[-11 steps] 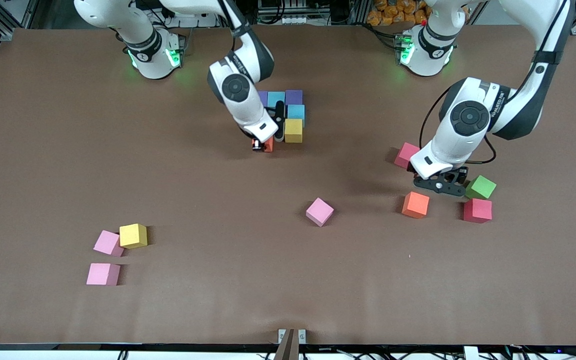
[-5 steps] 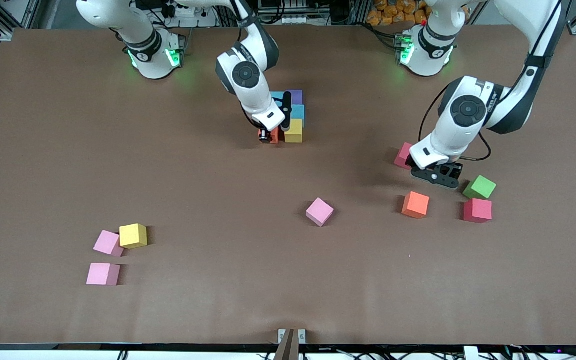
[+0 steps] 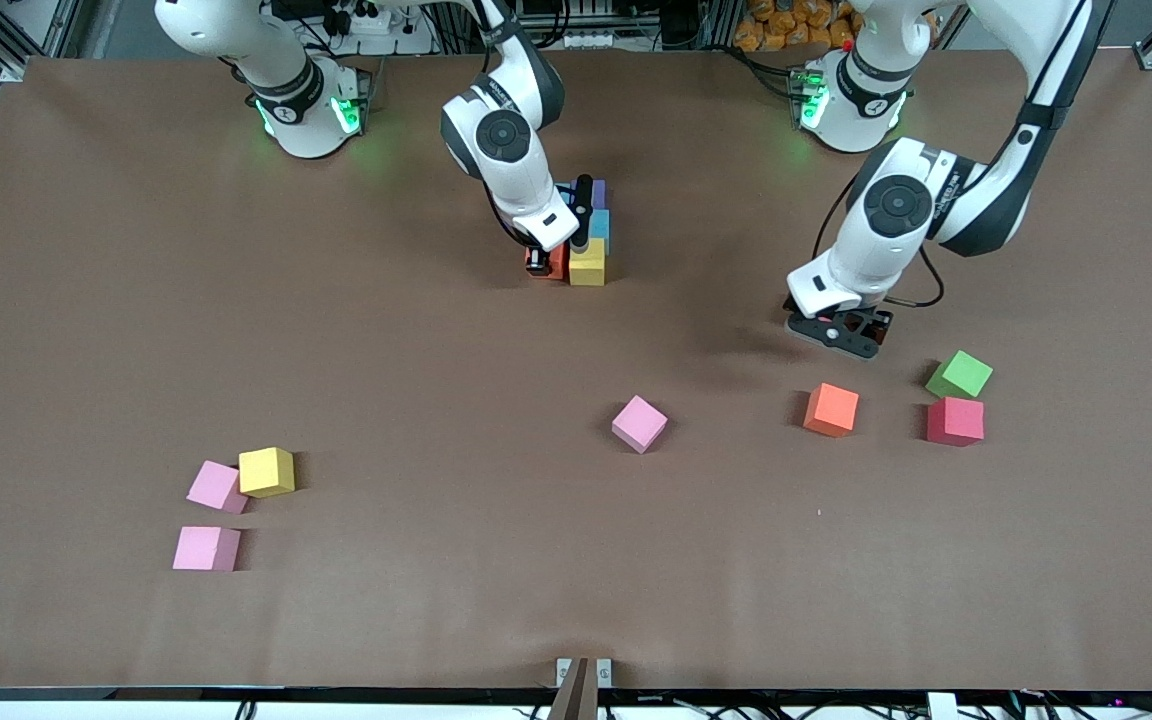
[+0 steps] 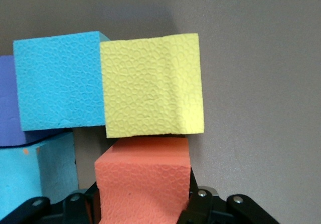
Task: Form number 2 with 11 blocks
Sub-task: 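Place the orange cube beside yellow while the left gripper reaches pink, then grasp the pink cube with the left gripper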
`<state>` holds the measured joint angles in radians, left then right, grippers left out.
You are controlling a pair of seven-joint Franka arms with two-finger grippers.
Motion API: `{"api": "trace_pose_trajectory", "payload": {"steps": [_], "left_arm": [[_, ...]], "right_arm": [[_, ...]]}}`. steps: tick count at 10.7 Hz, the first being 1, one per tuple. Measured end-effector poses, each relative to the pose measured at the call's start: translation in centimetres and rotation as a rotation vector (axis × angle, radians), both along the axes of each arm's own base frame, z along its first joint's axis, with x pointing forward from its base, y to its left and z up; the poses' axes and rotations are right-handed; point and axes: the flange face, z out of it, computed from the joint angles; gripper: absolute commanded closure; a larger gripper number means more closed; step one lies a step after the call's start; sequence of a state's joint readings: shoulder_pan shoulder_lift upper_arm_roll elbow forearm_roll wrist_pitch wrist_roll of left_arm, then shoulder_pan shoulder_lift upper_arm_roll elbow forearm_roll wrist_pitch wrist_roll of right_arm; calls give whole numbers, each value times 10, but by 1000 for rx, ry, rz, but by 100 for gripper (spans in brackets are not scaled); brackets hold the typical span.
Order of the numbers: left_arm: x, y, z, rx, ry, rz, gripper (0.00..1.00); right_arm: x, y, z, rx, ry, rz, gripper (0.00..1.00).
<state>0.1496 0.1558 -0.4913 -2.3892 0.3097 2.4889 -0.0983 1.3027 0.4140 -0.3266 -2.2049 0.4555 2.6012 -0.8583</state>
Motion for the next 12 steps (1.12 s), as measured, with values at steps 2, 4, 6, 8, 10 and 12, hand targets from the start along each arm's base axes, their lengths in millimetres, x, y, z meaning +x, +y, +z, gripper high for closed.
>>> {"api": "trace_pose_trajectory", "payload": {"steps": [2, 4, 6, 8, 10, 12], "left_arm": [[-9, -6, -6, 5, 15, -19, 0], [-15, -7, -11, 9, 28, -28, 0], [-21, -5, -17, 16, 46, -32, 0], [-31, -1, -26, 24, 70, -33, 0], [-37, 2, -32, 29, 85, -32, 0], [-38, 5, -34, 31, 90, -26, 0]], "right_arm": [[1, 0, 0, 3, -6, -3, 87], [2, 0, -1, 7, -15, -18, 87], [1, 1, 0, 8, -17, -25, 87], [1, 2, 0, 11, -20, -31, 87], [-1, 6, 0, 14, -25, -38, 87], [-1, 9, 0, 15, -26, -44, 87]]}}
